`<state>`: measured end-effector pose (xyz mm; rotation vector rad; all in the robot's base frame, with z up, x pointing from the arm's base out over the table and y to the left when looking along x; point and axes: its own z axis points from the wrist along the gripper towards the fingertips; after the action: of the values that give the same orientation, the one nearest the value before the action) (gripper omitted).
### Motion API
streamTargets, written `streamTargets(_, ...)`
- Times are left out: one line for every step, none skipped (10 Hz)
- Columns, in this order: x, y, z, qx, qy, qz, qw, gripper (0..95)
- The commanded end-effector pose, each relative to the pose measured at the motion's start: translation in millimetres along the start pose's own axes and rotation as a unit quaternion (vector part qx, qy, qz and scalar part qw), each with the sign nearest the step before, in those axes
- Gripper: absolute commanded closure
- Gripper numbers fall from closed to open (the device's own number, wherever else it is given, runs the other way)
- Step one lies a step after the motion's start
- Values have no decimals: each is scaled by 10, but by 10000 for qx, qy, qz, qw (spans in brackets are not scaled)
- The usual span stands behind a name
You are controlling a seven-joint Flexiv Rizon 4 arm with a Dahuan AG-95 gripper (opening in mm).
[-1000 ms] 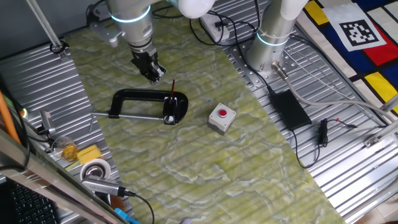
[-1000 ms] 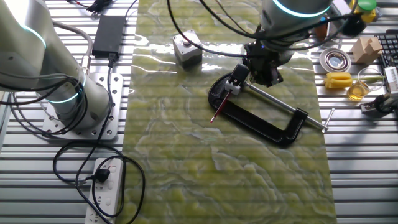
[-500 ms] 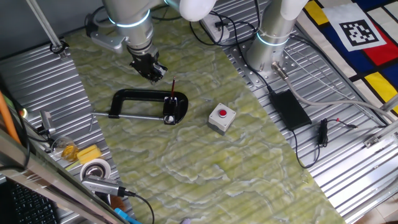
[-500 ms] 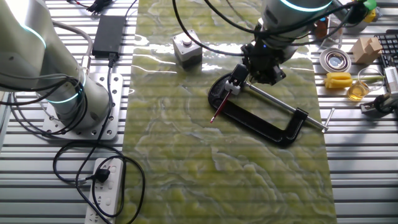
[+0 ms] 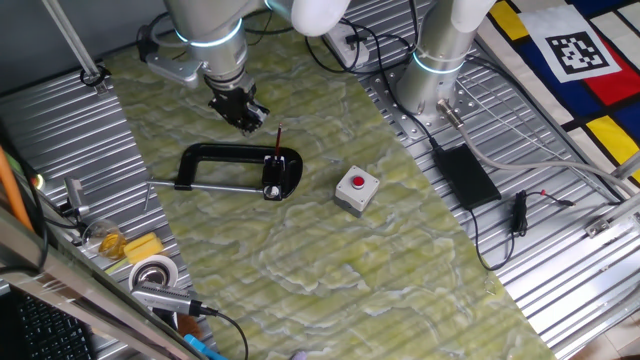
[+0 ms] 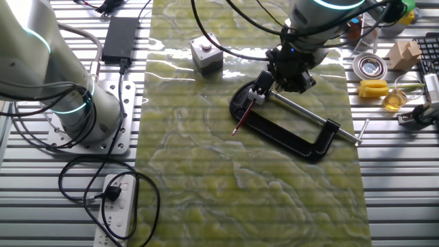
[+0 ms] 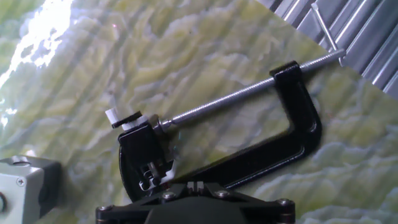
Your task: Sharpen the pencil with a pencil sharpener
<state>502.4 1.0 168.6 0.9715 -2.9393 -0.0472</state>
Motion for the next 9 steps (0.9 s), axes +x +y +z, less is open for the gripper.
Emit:
streamTargets(4, 2, 4, 55, -34, 116, 9999, 950)
streamTargets(4, 2, 4, 63, -12, 141, 9999, 950)
streamTargets(4, 2, 4, 158, 80, 71, 9998, 950)
streamTargets(4, 2, 4, 173, 71, 42, 9998, 950)
streamTargets(4, 2, 4, 125, 25, -245, 9996, 950)
streamTargets(4, 2, 4, 97, -4, -493, 9987, 950)
streamTargets(4, 2, 4, 15, -85, -659, 9978, 950)
streamTargets(4, 2, 4, 16, -79, -671, 9977, 950)
streamTargets(4, 2, 4, 2, -113, -676, 9976, 950)
